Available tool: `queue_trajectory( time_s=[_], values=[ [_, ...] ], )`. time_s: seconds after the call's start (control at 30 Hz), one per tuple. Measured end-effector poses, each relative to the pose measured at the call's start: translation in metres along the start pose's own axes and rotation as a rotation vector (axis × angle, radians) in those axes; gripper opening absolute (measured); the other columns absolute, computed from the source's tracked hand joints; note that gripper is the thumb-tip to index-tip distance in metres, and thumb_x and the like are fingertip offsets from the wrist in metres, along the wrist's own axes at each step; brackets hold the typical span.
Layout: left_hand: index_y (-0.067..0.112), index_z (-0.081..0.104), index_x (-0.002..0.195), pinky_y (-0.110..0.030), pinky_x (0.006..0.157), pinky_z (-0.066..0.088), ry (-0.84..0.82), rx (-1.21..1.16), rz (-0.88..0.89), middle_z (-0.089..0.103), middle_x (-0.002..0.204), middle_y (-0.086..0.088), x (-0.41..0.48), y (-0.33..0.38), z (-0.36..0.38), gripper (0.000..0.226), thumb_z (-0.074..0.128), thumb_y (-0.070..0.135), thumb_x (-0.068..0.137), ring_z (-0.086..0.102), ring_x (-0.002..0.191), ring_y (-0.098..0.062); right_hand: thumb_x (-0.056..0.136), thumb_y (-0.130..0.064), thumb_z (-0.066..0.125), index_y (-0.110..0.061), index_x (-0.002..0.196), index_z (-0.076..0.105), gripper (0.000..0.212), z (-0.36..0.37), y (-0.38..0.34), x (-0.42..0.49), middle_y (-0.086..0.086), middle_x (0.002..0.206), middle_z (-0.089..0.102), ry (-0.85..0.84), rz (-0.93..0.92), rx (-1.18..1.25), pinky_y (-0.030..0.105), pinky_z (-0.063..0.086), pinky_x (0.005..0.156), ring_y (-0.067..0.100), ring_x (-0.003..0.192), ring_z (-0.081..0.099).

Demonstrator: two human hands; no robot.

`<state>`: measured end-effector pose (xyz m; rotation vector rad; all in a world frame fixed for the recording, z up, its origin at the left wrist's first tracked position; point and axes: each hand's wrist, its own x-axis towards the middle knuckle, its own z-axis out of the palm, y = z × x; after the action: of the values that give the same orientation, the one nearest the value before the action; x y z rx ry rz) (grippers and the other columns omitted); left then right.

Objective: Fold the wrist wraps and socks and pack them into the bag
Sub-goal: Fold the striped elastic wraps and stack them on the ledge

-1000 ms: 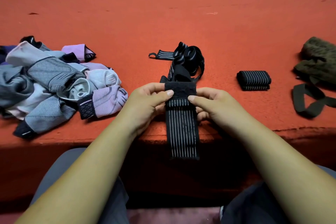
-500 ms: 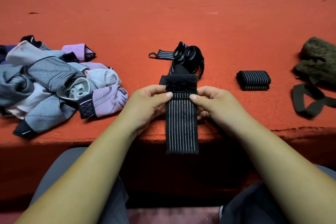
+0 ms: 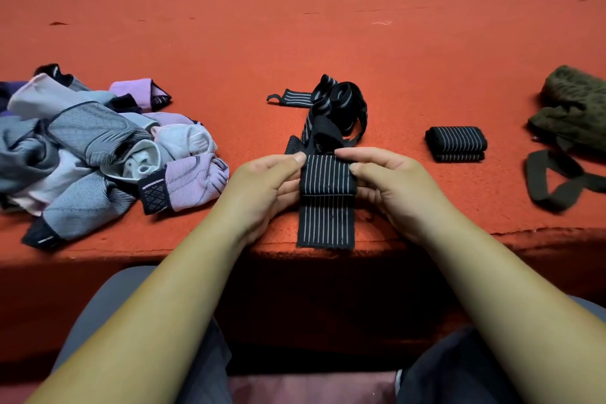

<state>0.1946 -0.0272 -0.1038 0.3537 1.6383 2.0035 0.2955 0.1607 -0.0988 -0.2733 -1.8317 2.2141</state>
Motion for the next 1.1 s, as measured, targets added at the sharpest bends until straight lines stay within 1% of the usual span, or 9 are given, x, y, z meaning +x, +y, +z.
queue_trajectory(
  time_s=[0.07, 0.17, 0.33, 0.47, 0.63, 0.77, 0.87, 0.97, 1.1],
  values=[
    [0.002, 0.075, 0.121, -0.033, 0.086, 0.053, -0.042, 0.006, 0.01, 0.071, 0.086, -0.007, -0.002, -0.001, 0.0, 0.026, 0.072, 0.016, 0.099, 0.061, 0.072, -0.016, 0.102, 0.004, 0.059, -0.016, 0.125, 0.076, 0.035, -0.001, 0.002, 0.001, 0.013, 0.115, 0.079, 0.005, -0.024, -0.031, 0.04, 0.062, 0.096, 0.023, 0.103, 0.074],
    [-0.001, 0.071, 0.125, -0.039, 0.089, 0.063, -0.016, 0.021, 0.093, 0.078, 0.111, -0.02, -0.004, 0.0, 0.002, 0.028, 0.07, 0.003, 0.097, 0.076, 0.096, -0.028, 0.103, -0.01, 0.066, -0.018, 0.134, 0.07, 0.033, -0.002, 0.002, 0.0, 0.016, 0.112, 0.078, -0.019, 0.03, -0.052, 0.039, 0.063, 0.084, 0.025, 0.094, 0.075],
    [0.002, 0.071, 0.126, -0.036, 0.088, 0.063, -0.009, 0.031, 0.118, 0.078, 0.116, -0.018, -0.005, 0.004, 0.002, 0.025, 0.064, 0.007, 0.103, 0.076, 0.102, -0.025, 0.106, -0.019, 0.065, 0.0, 0.107, 0.075, 0.022, -0.003, 0.004, -0.002, 0.012, 0.079, 0.066, -0.064, 0.046, -0.254, 0.03, 0.054, 0.057, 0.016, 0.065, 0.06],
    [0.007, 0.074, 0.123, -0.033, 0.084, 0.063, 0.029, 0.207, 0.084, 0.08, 0.113, -0.009, -0.002, -0.002, 0.002, 0.027, 0.054, 0.022, 0.111, 0.078, 0.099, -0.025, 0.108, -0.017, 0.062, -0.007, 0.111, 0.078, 0.019, -0.002, 0.006, 0.0, 0.008, 0.086, 0.075, 0.046, -0.013, -0.262, 0.03, 0.057, 0.06, 0.014, 0.068, 0.066],
    [0.024, 0.078, 0.126, -0.054, 0.099, 0.06, 0.02, 0.436, 0.205, 0.08, 0.116, 0.0, -0.005, -0.006, 0.009, 0.028, 0.055, 0.024, 0.11, 0.075, 0.112, -0.025, 0.111, -0.02, 0.055, -0.017, 0.109, 0.08, 0.025, -0.003, 0.011, 0.001, -0.005, 0.085, 0.079, 0.065, -0.079, -0.477, 0.025, 0.055, 0.066, 0.008, 0.066, 0.067],
    [0.026, 0.079, 0.123, -0.045, 0.088, 0.063, 0.055, 0.413, 0.242, 0.081, 0.108, 0.006, -0.004, -0.006, 0.007, 0.026, 0.059, 0.02, 0.108, 0.072, 0.092, -0.016, 0.112, -0.024, 0.052, -0.027, 0.124, 0.077, 0.028, -0.004, 0.008, -0.002, -0.019, 0.107, 0.08, 0.026, -0.104, -0.65, 0.027, 0.054, 0.091, 0.0, 0.098, 0.073],
    [0.015, 0.075, 0.124, -0.03, 0.08, 0.062, -0.009, 0.258, 0.193, 0.081, 0.11, -0.002, -0.006, -0.003, 0.007, 0.025, 0.062, 0.007, 0.105, 0.075, 0.096, -0.016, 0.11, -0.02, 0.055, -0.029, 0.13, 0.074, 0.028, -0.004, 0.008, 0.0, -0.016, 0.109, 0.08, -0.001, -0.089, -0.563, 0.027, 0.053, 0.085, -0.003, 0.087, 0.071],
    [0.008, 0.068, 0.13, -0.036, 0.087, 0.063, -0.06, 0.119, 0.154, 0.079, 0.117, -0.012, -0.006, -0.003, 0.006, 0.031, 0.062, -0.002, 0.102, 0.076, 0.108, -0.025, 0.108, -0.021, 0.061, -0.032, 0.128, 0.073, 0.026, -0.006, 0.008, 0.002, -0.003, 0.092, 0.075, 0.035, -0.072, -0.438, 0.036, 0.055, 0.073, 0.01, 0.07, 0.065],
    [0.011, 0.068, 0.125, -0.034, 0.079, 0.065, -0.018, 0.037, 0.117, 0.079, 0.1, -0.002, -0.005, -0.001, 0.008, 0.029, 0.06, -0.004, 0.102, 0.076, 0.088, -0.016, 0.106, -0.008, 0.06, -0.024, 0.128, 0.074, 0.03, -0.002, 0.004, 0.0, 0.013, 0.093, 0.067, -0.004, 0.031, -0.135, 0.04, 0.059, 0.069, 0.023, 0.077, 0.063]
  ],
)
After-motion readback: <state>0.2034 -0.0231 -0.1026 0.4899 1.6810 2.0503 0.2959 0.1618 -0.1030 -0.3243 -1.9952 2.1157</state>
